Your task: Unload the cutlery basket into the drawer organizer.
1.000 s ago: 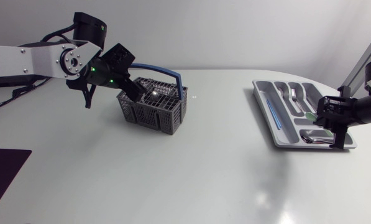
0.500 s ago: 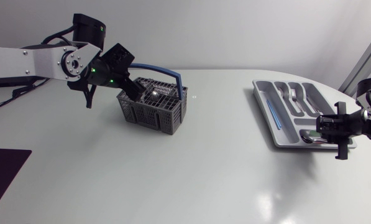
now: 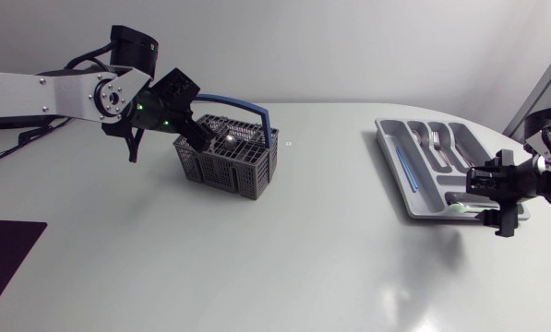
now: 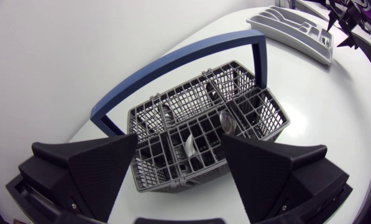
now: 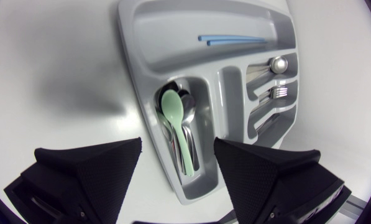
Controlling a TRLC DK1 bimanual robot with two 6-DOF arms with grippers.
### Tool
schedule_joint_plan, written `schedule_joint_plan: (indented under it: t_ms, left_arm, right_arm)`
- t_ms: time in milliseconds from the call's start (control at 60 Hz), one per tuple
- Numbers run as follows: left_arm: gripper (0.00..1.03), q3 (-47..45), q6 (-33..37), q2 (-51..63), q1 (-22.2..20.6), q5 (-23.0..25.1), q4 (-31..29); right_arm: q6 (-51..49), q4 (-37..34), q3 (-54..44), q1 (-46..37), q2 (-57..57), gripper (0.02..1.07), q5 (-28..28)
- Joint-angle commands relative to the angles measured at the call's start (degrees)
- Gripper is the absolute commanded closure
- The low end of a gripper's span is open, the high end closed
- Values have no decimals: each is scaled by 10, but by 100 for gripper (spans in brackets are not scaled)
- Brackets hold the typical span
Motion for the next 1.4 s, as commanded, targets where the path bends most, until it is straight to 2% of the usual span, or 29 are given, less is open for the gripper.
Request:
schedule_joint_plan:
  t_ms: [0,83,200,400,683,817,917,1000,1083,1200,1383]
  left_arm:
    - [16,9,8,23,5,2,3]
    - [20,28,4,29,3,0,-29]
    - [20,68,-7,36,2,1,-100]
    - [20,101,-26,41,2,1,-156]
    - [21,132,-59,65,0,-1,-178]
    - [30,154,-79,87,4,-1,-183]
    - [31,168,-87,100,7,-1,-183]
    - [39,177,-90,110,9,-1,-183]
    - [40,183,-91,120,14,-1,-182]
    - [48,187,-95,131,19,-1,-182]
    - [49,179,-97,138,17,-1,-182]
  right_arm:
    - [40,-26,8,22,-24,14,-10]
    - [76,-40,7,44,-44,14,-21]
    - [125,-66,14,79,-66,12,-31]
    - [225,-102,34,137,-86,10,-32]
    - [367,-169,67,233,-106,10,-33]
    - [418,-173,66,280,-115,10,-33]
    - [452,-173,64,311,-119,10,-33]
    - [480,-173,62,340,-120,10,-33]
    - [504,-171,60,370,-120,10,-33]
    - [530,-166,60,407,-116,10,-31]
    - [550,-149,60,436,-92,10,-27]
